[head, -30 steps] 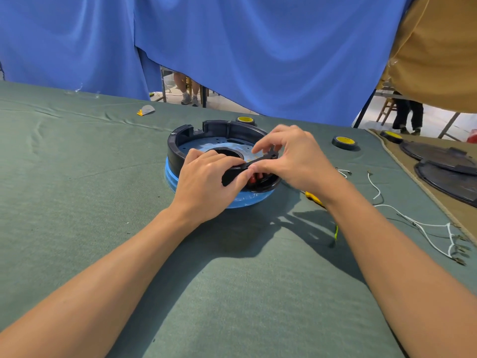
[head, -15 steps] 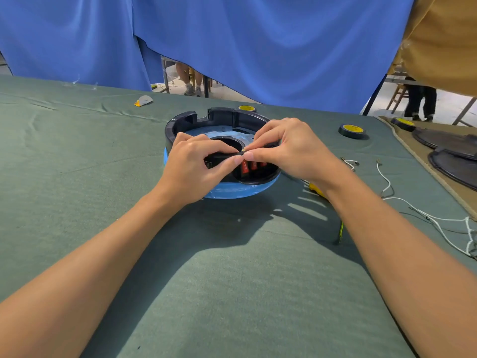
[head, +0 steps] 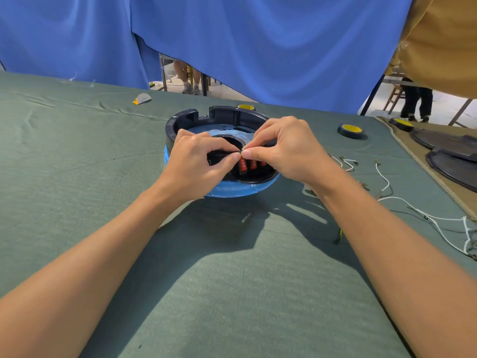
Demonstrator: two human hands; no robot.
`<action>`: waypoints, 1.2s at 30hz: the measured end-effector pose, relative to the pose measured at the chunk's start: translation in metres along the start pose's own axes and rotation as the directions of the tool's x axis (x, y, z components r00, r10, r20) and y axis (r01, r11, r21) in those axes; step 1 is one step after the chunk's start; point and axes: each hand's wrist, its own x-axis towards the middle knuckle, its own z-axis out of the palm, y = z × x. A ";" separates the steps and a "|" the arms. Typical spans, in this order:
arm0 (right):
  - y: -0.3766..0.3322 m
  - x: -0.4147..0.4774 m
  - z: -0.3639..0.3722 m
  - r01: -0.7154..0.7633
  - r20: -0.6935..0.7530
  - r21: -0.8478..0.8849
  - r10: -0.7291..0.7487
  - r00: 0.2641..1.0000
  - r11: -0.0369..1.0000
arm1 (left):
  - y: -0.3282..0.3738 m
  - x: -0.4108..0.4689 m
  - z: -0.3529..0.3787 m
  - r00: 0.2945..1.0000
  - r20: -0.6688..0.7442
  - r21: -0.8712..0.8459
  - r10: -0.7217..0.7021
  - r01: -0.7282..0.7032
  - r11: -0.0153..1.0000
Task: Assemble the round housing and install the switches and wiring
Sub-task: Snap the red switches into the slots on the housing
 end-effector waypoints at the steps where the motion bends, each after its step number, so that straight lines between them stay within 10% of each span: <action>1: 0.000 0.000 0.001 -0.003 -0.006 -0.008 0.003 1.000 1.000 | 0.000 0.000 0.000 1.000 0.000 0.000 0.002 -0.002 1.000; 11: 0.004 -0.002 -0.004 0.029 0.053 -0.009 -0.028 0.998 1.000 | 0.001 -0.009 0.004 0.999 0.033 0.225 0.028 -0.035 0.974; 36: 0.003 -0.003 -0.004 0.057 0.056 -0.059 -0.054 0.997 0.997 | 0.005 -0.009 0.007 0.998 0.046 0.159 -0.048 0.040 0.986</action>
